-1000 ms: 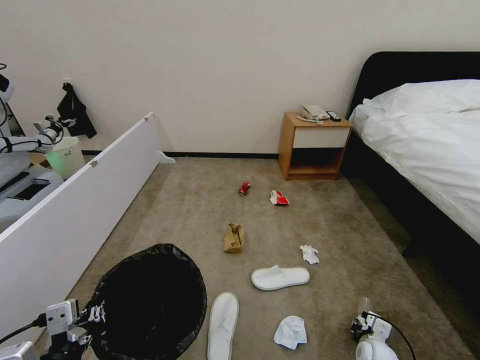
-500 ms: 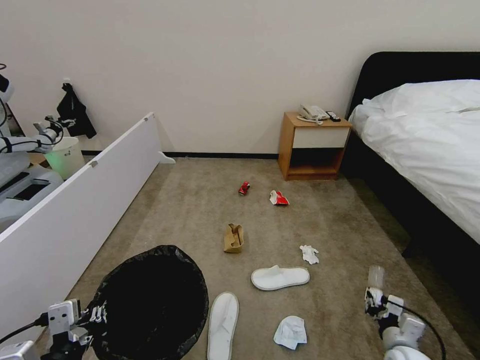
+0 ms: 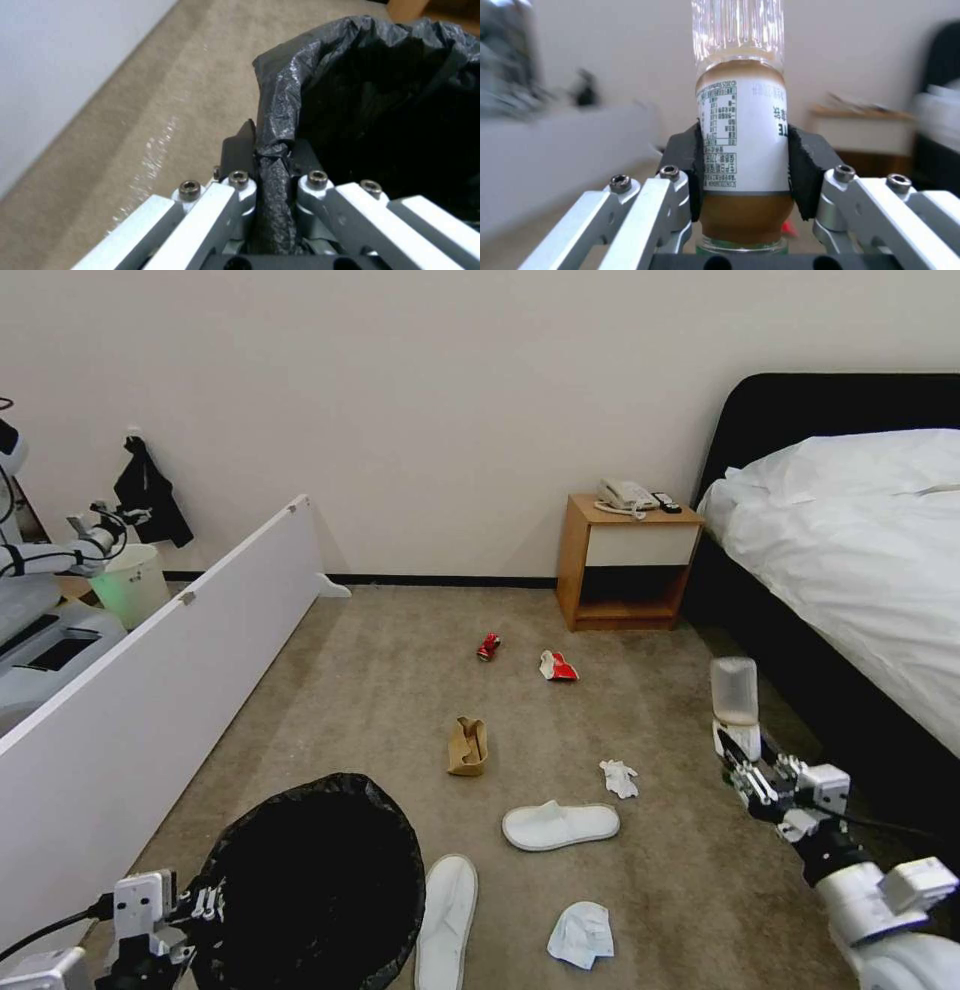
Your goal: Pick up the trash bin, then pick up the garbage from the floor and place it into the trash bin.
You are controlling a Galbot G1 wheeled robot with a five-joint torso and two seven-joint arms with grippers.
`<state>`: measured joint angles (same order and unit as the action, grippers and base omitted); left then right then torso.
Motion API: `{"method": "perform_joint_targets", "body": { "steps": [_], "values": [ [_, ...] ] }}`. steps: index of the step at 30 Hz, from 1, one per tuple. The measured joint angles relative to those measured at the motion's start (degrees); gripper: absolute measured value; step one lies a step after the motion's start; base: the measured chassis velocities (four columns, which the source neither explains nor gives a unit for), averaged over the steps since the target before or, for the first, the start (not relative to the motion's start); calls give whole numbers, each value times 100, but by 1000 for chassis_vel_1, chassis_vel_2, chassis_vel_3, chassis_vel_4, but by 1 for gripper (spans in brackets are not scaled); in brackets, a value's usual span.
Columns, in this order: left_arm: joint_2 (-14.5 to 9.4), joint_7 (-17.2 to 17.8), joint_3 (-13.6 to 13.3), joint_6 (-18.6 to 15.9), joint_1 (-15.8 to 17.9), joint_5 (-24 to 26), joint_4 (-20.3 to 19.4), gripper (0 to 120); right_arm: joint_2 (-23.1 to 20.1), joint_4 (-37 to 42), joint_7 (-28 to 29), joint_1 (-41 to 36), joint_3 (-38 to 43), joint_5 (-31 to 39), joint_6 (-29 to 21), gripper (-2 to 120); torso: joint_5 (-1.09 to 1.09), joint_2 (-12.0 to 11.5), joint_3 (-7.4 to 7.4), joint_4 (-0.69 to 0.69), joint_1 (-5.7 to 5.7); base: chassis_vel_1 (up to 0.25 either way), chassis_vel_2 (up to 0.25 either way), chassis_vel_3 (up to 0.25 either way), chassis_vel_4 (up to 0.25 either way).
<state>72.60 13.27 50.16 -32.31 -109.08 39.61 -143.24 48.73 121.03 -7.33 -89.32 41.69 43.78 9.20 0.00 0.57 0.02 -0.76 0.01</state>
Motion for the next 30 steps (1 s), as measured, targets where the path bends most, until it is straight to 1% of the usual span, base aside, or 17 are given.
{"method": "perform_joint_targets", "body": {
  "steps": [1,3,4,6,7,9,10,12,13,14,15,16,18,19,22,23,30],
  "values": [
    [0,0,0,0,0,0,0,4,0,0,0,0,0,0,0,33,0,0,0,0,0,0,0,0,0],
    [151,8,-179,-120,80,-19,0,4,-56,510,-323,290,-214,545,-11,33,-1,0,0,3,0,0,0,0,0],
    [151,8,-179,-120,80,-19,0,4,-56,510,-323,290,-214,545,-11,33,-1,0,0,3,0,0,0,0,0],
    [176,17,-221,-171,110,-16,0,4,-186,707,-659,455,-435,824,0,33,1,0,0,1,0,0,0,0,0],
    [176,17,-221,-171,110,-16,0,4,-186,707,-659,455,-435,824,0,33,1,0,0,1,0,0,0,0,0],
    [104,19,-243,-232,92,80,0,4,-434,744,-1099,698,-720,1126,118,33,1,0,0,-1,0,0,0,0,0],
    [104,19,-243,-232,92,80,0,4,-434,744,-1099,698,-720,1126,118,33,1,0,0,-1,0,0,0,0,0],
    [43,18,-289,-303,112,245,0,4,-558,711,-1525,1162,-1140,1461,197,33,-2,0,0,0,0,0,0,0,0],
    [43,18,-289,-303,112,245,0,4,-558,711,-1525,1162,-1140,1461,197,33,-2,0,0,0,0,0,0,0,0],
    [31,19,-322,-336,138,286,0,4,-558,691,-1610,1400,-1362,1548,212,33,0,0,0,0,0,0,0,0,0],
    [27,21,-382,-382,196,313,0,4,-518,650,-1684,1828,-1736,1676,234,33,0,0,0,0,0,0,0,0,0],
    [27,21,-382,-382,196,313,0,4,-518,650,-1684,1828,-1736,1676,234,33,0,0,0,0,0,0,0,0,0],
    [78,48,-509,-454,316,324,0,4,-367,492,-1741,2650,-2634,1844,284,33,-1,0,1,3,0,0,0,0,0],
    [78,48,-509,-454,316,324,0,4,-367,492,-1741,2650,-2634,1844,284,33,-1,0,1,3,0,0,0,0,0],
    [133,71,-629,-497,404,297,0,4,-98,198,-1919,3521,-3770,2007,323,33,-1,0,1,1,0,0,0,0,0],
    [133,71,-629,-497,404,297,0,4,-98,198,-1919,3521,-3770,2007,323,33,-1,0,1,1,0,0,0,0,0],
    [141,77,-660,-504,436,248,0,4,422,-180,-1969,4125,-4667,1890,338,33,-1,0,1,1,0,0,0,0,0]
  ]
}}
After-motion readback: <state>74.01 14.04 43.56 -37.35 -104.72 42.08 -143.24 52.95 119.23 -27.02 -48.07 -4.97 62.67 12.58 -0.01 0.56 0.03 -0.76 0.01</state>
